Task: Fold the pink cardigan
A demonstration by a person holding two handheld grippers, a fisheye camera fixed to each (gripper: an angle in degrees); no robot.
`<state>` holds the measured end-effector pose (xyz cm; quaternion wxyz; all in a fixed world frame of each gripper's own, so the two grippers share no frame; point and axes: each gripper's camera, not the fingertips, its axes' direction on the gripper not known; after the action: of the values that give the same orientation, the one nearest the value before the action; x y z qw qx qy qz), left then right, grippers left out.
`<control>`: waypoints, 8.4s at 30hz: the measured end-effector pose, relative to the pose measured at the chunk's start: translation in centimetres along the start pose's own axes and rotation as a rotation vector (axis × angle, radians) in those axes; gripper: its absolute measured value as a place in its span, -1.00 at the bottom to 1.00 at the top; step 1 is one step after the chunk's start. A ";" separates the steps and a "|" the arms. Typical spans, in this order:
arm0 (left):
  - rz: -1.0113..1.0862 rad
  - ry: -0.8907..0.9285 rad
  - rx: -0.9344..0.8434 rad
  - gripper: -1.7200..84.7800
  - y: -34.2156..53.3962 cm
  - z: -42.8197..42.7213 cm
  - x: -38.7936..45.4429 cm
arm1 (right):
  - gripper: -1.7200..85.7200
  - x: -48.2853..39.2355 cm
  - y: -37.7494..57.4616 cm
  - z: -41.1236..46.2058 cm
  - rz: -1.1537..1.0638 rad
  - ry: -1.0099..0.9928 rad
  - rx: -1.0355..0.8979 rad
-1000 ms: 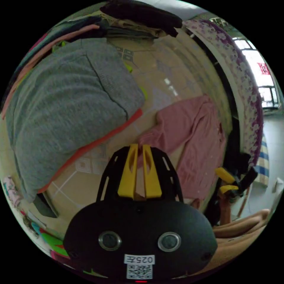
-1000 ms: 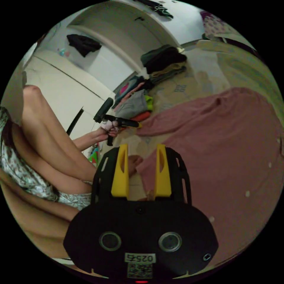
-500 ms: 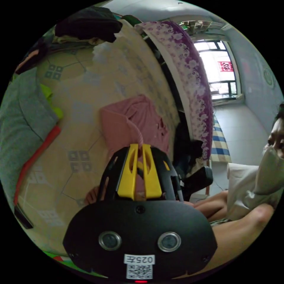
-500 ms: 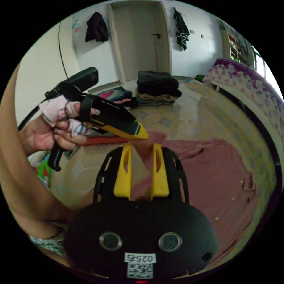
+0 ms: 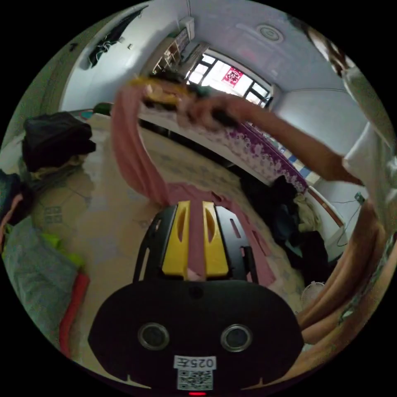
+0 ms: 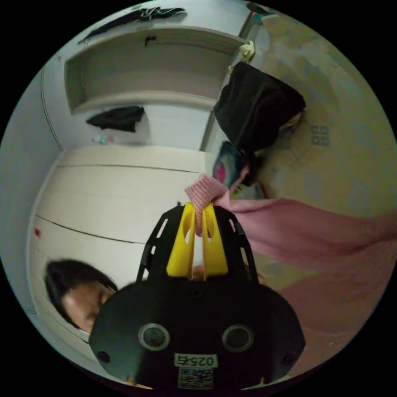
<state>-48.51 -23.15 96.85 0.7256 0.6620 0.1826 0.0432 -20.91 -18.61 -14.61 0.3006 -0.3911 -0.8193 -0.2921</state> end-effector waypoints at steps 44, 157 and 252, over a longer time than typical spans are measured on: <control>0.270 -0.516 -0.675 -0.98 -17.1 34.5 3.0 | -0.90 13.5 27.6 -46.3 0.366 0.529 0.684; 0.683 0.022 -0.898 -0.99 -20.5 79.6 24.2 | -0.97 -35.7 59.2 -44.3 0.750 1.469 0.557; 0.238 0.029 -1.098 -0.87 -36.4 41.1 -10.3 | -0.89 -3.2 16.2 -43.2 0.080 1.114 -0.044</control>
<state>-51.33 -69.52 65.81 0.9512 0.2026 0.0675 0.2226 5.35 -42.51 15.01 0.6908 -0.2146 -0.5150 -0.4599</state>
